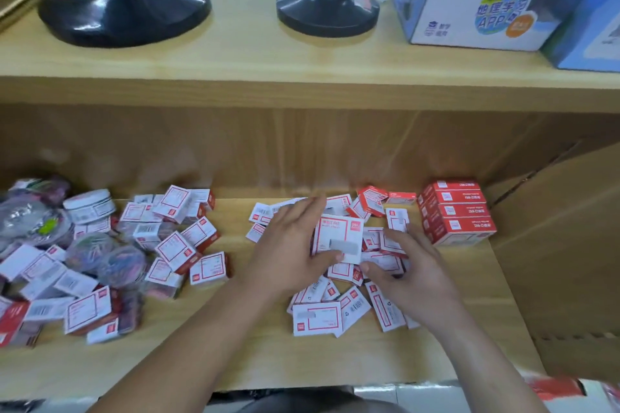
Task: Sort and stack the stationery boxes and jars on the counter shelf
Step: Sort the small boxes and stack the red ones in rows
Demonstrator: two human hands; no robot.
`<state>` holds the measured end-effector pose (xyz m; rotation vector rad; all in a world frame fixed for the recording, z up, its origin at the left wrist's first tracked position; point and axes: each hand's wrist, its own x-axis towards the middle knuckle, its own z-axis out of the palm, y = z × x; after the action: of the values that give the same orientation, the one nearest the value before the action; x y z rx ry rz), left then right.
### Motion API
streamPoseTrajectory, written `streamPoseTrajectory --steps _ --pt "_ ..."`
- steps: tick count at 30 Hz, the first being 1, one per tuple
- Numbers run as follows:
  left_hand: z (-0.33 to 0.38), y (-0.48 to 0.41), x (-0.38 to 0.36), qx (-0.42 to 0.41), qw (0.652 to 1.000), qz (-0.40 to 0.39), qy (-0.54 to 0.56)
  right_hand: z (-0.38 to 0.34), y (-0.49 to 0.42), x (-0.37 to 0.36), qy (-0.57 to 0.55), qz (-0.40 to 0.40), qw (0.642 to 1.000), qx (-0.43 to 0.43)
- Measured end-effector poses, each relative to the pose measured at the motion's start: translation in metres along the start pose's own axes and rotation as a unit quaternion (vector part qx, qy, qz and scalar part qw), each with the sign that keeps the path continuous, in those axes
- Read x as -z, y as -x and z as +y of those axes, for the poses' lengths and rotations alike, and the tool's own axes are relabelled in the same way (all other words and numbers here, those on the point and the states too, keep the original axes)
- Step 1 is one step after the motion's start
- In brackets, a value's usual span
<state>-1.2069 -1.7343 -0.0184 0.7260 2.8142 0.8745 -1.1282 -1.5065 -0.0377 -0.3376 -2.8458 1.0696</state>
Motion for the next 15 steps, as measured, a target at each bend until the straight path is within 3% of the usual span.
streamPoseTrajectory --steps 2,6,15 --pt "0.004 -0.004 -0.003 -0.015 1.000 -0.006 0.003 0.000 -0.001 0.001 -0.033 -0.006 0.999 0.002" --pt "-0.003 0.001 0.008 0.005 0.994 0.097 0.044 0.002 0.001 0.004 -0.078 -0.008 0.997 -0.010" --pt "-0.019 0.042 0.014 0.070 0.949 0.213 0.220 -0.009 0.021 -0.008 0.042 -0.002 0.999 0.015"
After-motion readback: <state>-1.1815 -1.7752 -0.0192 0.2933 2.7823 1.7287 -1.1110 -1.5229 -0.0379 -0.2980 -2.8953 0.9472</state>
